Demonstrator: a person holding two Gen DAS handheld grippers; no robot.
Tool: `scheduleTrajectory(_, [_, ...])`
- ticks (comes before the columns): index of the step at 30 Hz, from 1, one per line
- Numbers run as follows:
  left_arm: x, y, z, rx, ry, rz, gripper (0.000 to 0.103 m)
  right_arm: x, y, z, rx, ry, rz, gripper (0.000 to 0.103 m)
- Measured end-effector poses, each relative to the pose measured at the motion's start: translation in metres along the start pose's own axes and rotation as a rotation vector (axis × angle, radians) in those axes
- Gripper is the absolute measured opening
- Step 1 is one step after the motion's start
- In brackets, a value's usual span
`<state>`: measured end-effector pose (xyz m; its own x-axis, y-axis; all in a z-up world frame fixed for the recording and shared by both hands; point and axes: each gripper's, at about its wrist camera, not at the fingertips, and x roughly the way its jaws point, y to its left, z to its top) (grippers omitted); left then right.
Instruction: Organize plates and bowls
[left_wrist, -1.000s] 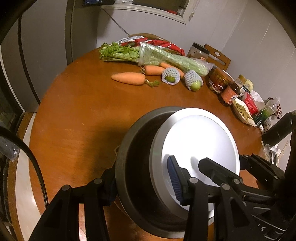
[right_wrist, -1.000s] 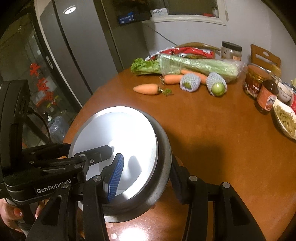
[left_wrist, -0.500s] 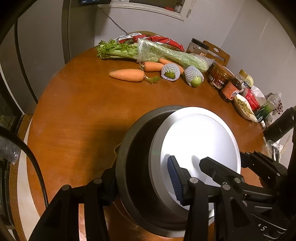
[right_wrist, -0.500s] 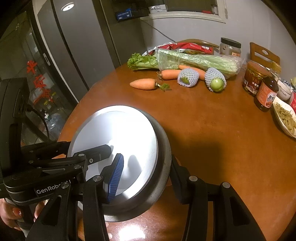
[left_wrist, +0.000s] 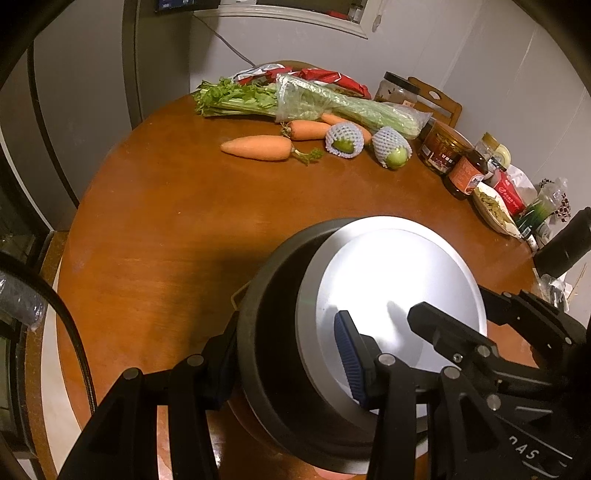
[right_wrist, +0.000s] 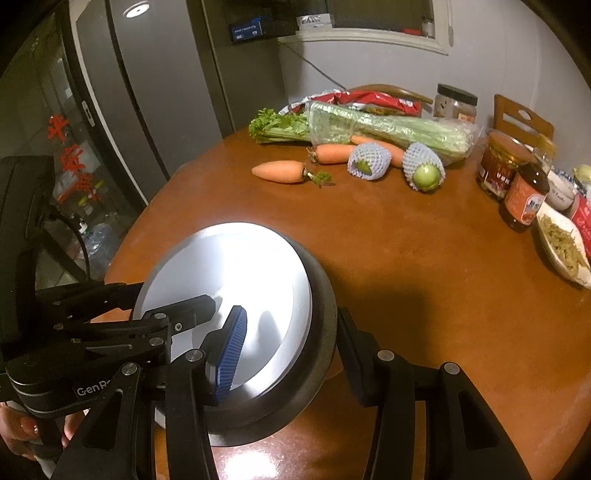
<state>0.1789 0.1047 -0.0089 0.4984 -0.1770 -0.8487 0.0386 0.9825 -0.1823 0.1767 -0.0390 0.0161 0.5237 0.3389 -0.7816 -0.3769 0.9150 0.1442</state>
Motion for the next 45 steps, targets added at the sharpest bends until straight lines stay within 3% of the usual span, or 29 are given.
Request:
scheduleTrajectory(24, [-0.003, 0.002, -0.001, -0.005, -0.013, -0.003, 0.049, -0.002, 0.002, 0.001, -0.012, -0.009, -0.014, 0.051])
scheduleTrajectory(29, [-0.009, 0.002, -0.001, 0.014, -0.042, 0.046, 0.051, -0.003, 0.004, 0.001, -0.020, -0.018, -0.013, 0.051])
scheduleTrajectory(45, [-0.022, 0.005, -0.004, 0.015, -0.077, 0.061, 0.053, -0.008, 0.006, 0.003, -0.016, -0.051, -0.041, 0.055])
